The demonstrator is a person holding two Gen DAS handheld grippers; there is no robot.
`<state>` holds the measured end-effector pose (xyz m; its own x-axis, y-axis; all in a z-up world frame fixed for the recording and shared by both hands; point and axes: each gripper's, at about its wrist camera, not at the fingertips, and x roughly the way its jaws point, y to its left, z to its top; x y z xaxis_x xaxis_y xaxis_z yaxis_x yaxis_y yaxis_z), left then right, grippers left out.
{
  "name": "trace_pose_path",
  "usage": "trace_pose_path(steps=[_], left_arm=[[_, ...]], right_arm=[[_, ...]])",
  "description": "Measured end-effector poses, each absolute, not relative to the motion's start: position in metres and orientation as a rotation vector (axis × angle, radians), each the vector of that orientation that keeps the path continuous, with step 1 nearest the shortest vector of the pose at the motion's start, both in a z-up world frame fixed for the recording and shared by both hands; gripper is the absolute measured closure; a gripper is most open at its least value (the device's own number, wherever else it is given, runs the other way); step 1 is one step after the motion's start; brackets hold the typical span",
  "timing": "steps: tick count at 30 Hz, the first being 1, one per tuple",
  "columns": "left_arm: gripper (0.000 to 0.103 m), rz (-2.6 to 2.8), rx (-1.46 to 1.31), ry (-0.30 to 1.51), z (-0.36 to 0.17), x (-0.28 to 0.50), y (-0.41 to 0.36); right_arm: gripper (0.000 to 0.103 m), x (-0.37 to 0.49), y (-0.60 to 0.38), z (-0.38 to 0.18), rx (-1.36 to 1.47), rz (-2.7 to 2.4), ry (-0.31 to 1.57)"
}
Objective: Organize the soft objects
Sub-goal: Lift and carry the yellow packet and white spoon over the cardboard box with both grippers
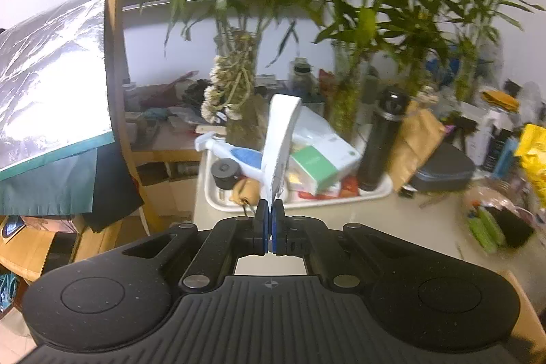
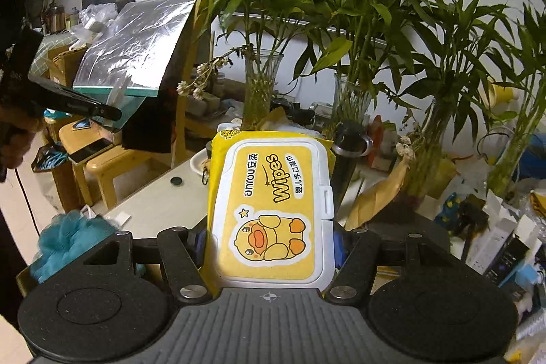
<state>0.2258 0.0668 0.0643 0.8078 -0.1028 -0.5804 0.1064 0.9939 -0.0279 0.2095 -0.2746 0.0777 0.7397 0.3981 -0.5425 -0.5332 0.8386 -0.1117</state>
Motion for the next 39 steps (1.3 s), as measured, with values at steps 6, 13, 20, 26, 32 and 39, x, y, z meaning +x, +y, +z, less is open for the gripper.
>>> trace_pose_path(steps=[6,13,20,26,32,39], left_arm=[[0.101,-0.185,0.036,0.607,0.084,0.194,0.054],[0.101,-0.272,0.073,0.609,0.097,0.162,0.029],[0.101,-0.354,0.086,0.682,0.085,0.144,0.003],[0.101,-0.436,0.05,0.775,0.07,0.137,-0.019],[0.101,-0.503,0.006,0.862,0.054,0.137,-0.041],[0.059,-0.605,-0.076,0.958,0.038,0.146,-0.056]], right_arm=[[0.037,0.186,-0.277,0.081,-0.259,0.498,0.547],[0.037,0.169,-0.278,0.081,-0.25,0.474,0.56],[0.037,0.155,-0.273,0.071,-0.259,0.467,0.578],[0.037,0.146,-0.274,0.064,-0.237,0.473,0.598],[0.037,0.142,-0.282,0.06,-0.205,0.471,0.605],[0.037,0.136,-0.289,0.055,-0.192,0.465,0.607]])
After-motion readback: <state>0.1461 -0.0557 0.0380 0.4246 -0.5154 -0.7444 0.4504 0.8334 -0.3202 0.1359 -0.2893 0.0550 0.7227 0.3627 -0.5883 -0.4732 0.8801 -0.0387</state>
